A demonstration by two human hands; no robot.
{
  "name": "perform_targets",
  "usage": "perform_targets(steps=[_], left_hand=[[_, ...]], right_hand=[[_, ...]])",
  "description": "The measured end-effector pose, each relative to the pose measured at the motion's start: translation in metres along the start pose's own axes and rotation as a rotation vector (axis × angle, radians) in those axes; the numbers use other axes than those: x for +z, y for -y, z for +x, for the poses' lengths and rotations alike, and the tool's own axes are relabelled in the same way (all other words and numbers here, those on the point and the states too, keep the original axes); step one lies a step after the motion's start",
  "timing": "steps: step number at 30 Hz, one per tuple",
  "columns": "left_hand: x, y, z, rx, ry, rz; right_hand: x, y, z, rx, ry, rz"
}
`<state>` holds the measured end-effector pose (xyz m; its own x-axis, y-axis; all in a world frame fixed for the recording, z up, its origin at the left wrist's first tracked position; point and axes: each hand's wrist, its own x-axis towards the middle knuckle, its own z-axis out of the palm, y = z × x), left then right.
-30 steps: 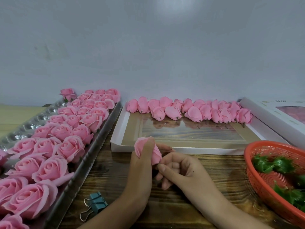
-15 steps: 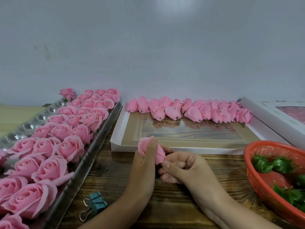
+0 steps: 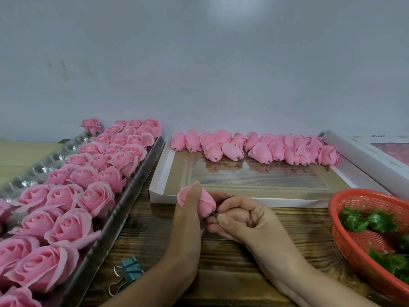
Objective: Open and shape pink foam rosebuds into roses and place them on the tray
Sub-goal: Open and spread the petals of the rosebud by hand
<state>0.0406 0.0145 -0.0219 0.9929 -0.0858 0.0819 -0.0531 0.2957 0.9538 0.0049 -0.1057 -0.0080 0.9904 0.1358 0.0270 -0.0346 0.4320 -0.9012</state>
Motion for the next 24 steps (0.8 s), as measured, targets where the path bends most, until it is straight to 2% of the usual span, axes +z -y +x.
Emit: perform_targets(steps=[8,21,24], left_hand=[[0.0020,-0.0017,-0.0020,-0.004,0.043,-0.091],[0.0023,0.0026,-0.0023,0.002,0.005,0.027],[0.0025,0.0012,-0.0025,0.029,-0.001,0.025]], right_hand=[[-0.0014,-0.0045,-0.0001,-0.072,-0.005,-0.041],[-0.0047,-0.0078,0.0025,-0.061,0.024,-0.065],[-0.0024,-0.0047,0.0028,-0.039,0.031,-0.220]])
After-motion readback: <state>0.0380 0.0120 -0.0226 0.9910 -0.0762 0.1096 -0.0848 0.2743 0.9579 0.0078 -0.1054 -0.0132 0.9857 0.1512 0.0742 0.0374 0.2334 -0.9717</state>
